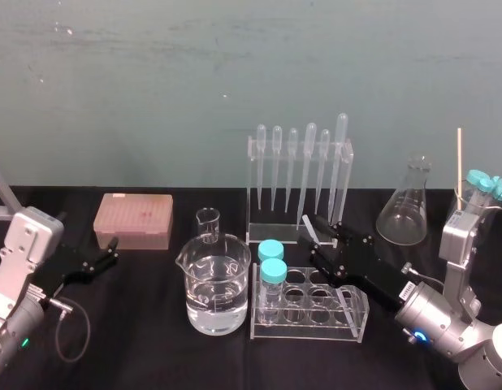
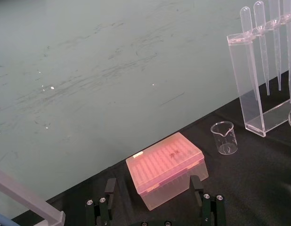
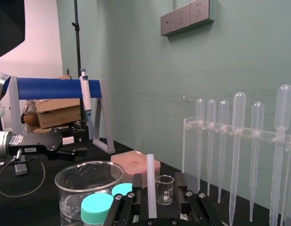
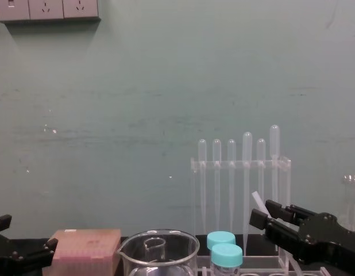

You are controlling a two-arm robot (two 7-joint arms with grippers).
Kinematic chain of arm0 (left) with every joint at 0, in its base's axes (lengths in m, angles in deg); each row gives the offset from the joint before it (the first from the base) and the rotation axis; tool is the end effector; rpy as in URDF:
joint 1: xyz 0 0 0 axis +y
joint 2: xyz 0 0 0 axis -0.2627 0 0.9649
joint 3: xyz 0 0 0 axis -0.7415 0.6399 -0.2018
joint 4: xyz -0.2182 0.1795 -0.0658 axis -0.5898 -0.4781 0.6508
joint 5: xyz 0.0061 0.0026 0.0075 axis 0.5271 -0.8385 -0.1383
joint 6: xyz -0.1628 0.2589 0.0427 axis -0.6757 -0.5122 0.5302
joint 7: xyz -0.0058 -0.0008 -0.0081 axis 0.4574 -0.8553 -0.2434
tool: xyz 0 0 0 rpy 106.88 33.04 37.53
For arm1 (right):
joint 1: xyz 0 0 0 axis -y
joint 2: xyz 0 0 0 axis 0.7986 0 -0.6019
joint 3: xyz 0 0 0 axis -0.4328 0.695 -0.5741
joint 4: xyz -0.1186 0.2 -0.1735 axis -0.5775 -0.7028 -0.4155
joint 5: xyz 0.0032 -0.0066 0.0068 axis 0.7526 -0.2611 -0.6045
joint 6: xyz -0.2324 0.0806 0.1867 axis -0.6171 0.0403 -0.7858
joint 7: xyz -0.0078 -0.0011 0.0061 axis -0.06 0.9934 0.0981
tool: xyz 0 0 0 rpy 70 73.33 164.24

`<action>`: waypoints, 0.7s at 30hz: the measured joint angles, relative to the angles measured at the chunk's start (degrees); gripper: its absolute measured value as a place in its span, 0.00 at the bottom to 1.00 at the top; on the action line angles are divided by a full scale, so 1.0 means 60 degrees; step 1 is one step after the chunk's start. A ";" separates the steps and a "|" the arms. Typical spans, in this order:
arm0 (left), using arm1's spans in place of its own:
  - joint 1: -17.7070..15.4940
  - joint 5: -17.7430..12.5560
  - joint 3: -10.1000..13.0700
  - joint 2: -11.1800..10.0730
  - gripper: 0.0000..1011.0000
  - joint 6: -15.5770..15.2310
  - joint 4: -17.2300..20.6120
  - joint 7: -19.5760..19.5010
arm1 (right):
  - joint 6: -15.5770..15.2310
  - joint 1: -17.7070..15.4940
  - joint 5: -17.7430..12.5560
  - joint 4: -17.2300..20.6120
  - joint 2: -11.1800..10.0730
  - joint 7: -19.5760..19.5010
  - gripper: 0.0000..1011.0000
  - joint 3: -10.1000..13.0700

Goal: Pick up the stirring rod with one hand, then place it down.

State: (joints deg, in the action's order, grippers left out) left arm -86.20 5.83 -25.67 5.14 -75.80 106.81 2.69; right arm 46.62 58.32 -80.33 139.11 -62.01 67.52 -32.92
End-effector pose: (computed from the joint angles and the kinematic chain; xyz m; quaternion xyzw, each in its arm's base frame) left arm 0.3580 0.0826 -0.3023 0.1415 -0.1325 0.5800 0.7912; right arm 0.4127 -0.0513 -0.3428 0.0889 -0.0539 -0.3369 0.9358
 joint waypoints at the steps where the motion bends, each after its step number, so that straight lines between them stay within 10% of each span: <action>1: 0.0000 0.0000 0.0000 0.0000 0.99 0.0000 0.0000 0.0000 | 0.0001 -0.0001 -0.0001 0.0001 0.0000 0.0000 0.45 0.0000; 21: 0.0000 -0.0001 0.0000 0.0000 0.99 0.0000 0.0000 0.0000 | 0.0123 -0.0091 0.0038 0.0385 -0.0039 -0.0044 0.99 0.0037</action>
State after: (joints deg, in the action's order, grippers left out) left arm -86.20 5.83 -25.67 5.14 -75.80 106.81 2.69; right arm 47.36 57.78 -80.11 141.42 -62.25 67.25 -32.70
